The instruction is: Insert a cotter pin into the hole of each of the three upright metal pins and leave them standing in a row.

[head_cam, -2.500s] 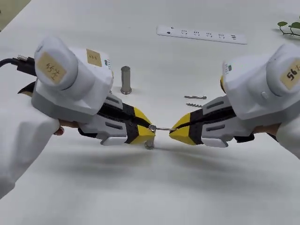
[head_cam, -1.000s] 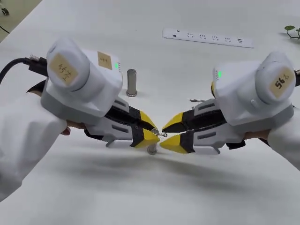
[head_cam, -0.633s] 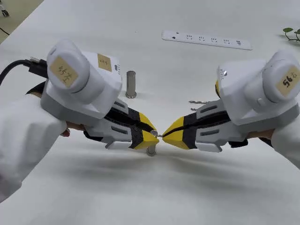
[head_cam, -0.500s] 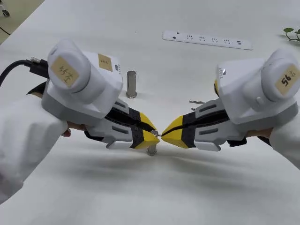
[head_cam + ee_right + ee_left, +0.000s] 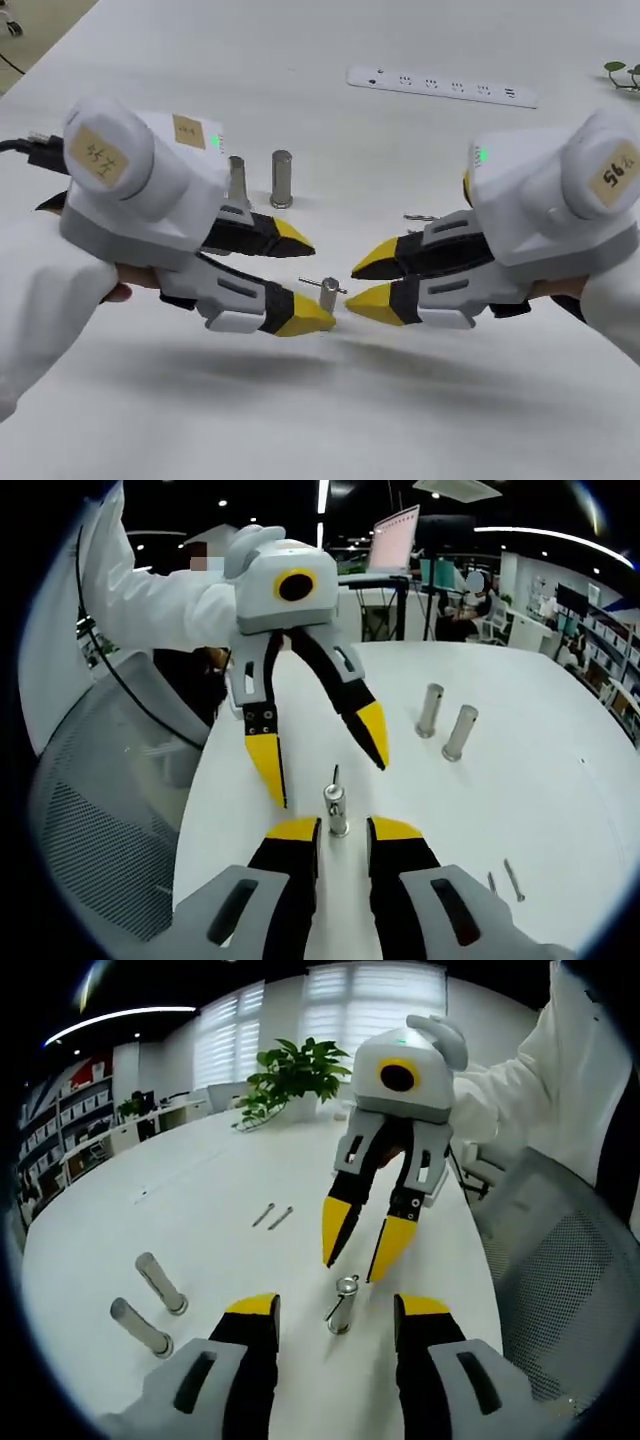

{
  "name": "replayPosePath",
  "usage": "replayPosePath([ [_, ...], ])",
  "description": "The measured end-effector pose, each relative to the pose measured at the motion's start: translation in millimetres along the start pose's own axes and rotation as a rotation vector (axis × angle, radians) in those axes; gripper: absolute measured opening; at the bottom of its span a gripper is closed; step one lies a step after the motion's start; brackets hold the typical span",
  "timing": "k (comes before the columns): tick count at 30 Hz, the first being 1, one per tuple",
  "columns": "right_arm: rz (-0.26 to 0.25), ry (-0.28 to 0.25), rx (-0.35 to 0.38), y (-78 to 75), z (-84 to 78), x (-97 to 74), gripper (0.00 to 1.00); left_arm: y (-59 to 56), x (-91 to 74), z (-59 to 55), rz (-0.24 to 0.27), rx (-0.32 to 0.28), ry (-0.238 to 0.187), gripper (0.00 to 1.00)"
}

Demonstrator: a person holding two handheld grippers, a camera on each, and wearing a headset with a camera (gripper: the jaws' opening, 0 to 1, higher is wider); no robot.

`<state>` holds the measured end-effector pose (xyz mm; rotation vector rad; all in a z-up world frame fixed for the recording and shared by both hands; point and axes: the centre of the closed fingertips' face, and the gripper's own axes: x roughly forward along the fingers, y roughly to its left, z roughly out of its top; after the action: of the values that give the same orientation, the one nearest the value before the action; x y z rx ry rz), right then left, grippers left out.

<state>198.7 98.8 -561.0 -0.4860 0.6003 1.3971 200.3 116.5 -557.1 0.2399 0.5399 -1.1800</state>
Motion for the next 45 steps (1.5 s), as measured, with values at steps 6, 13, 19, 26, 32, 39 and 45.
replayPosePath([
  [6, -0.008, -0.012, 0.025, 5.2, 7.8, 5.1, 0.17, -1.1, -12.1, -9.0, 0.037, -0.071, -0.04, 0.73],
  [13, -0.008, -0.003, 0.037, 11.3, 8.0, 16.2, 0.11, -11.1, -15.9, -25.1, 0.035, -0.107, -0.037, 0.8],
  [19, -0.018, 0.002, 0.051, 8.0, 4.3, 21.8, 0.08, -20.9, -20.0, -31.0, 0.024, -0.121, -0.033, 0.99],
  [26, -0.022, 0.01, 0.044, 6.6, 4.0, 23.2, 0.05, -25.4, -24.9, -33.2, 0.029, -0.142, -0.036, 0.99],
  [32, 0.02, 0.031, 0.018, 10.3, 5.1, 23.3, 0.04, -24.8, -28.6, -30.6, 0.047, -0.161, -0.068, 0.98],
  [39, 0.036, 0.06, -0.071, 3.5, 11.6, 25.5, 0.04, -28.6, -26.9, -38.9, 0.041, -0.181, -0.05, 0.98],
  [45, 0.035, 0.059, -0.11, -9.3, 19.0, 27.3, 0.04, -26.9, -25.5, -38.3, 0.05, -0.196, -0.057, 0.98],
])
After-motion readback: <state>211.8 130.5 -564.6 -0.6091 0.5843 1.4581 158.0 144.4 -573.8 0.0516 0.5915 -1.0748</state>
